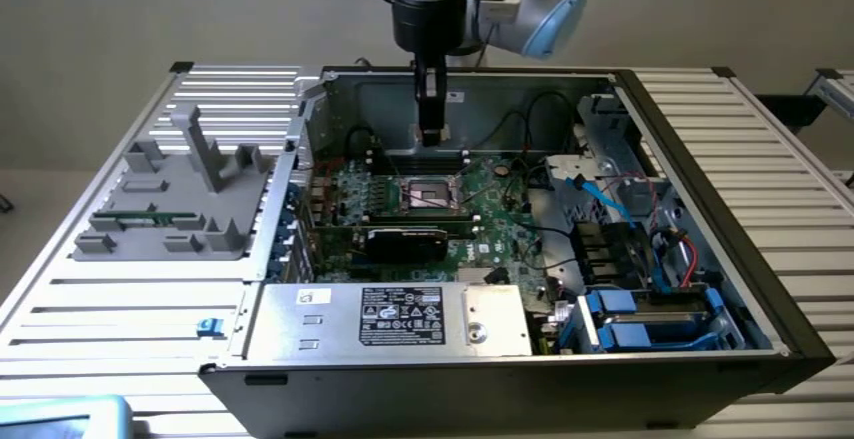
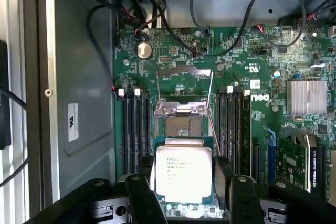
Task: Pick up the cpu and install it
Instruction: 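Place the cpu into insertion slot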
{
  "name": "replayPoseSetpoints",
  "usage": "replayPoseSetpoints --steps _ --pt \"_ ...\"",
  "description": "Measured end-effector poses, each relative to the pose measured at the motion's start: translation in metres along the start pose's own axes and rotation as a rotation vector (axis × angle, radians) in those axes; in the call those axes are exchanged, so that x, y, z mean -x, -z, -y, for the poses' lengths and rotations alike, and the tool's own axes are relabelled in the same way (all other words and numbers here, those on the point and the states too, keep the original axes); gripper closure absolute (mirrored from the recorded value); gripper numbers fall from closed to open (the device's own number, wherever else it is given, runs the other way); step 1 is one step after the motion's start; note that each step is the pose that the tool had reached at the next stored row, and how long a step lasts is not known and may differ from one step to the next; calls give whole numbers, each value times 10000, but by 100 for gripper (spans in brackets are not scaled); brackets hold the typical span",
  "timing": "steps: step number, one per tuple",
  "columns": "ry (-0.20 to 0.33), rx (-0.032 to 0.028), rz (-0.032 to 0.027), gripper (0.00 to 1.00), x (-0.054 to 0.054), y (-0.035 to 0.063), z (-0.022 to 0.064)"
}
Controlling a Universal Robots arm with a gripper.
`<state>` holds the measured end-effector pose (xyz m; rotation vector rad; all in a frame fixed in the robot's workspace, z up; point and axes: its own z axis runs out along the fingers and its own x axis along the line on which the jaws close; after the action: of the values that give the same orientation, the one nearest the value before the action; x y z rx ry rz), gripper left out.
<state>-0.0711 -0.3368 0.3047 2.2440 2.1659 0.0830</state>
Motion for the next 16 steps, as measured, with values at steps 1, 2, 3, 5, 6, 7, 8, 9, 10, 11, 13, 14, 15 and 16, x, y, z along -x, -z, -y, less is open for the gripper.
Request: replayPoseSetpoints --steps 1,2,3,5,6,7,8,9,10,11,13,14,15,16 --pt "-2 1 -1 46 7 -18 1" --pt "-4 0 0 46 17 -36 2" --pt "-6 0 1 46 29 -54 2" --pt "-10 0 -1 46 57 -89 3" --pt "-12 0 -3 46 75 -107 4" --pt "-14 -1 -7 46 92 -125 4" --pt "-16 0 -13 46 106 -142 4" --pt "-19 1 -20 46 119 -161 4" --pt "-22 1 -27 46 126 -179 5" --pt "-26 0 -31 46 132 -196 6" --pt "-35 -1 -41 46 139 -232 8" --pt "-38 -1 -45 46 142 -250 9" --pt "-41 0 -48 46 145 -268 9" --pt "-45 0 -49 46 147 -286 10"
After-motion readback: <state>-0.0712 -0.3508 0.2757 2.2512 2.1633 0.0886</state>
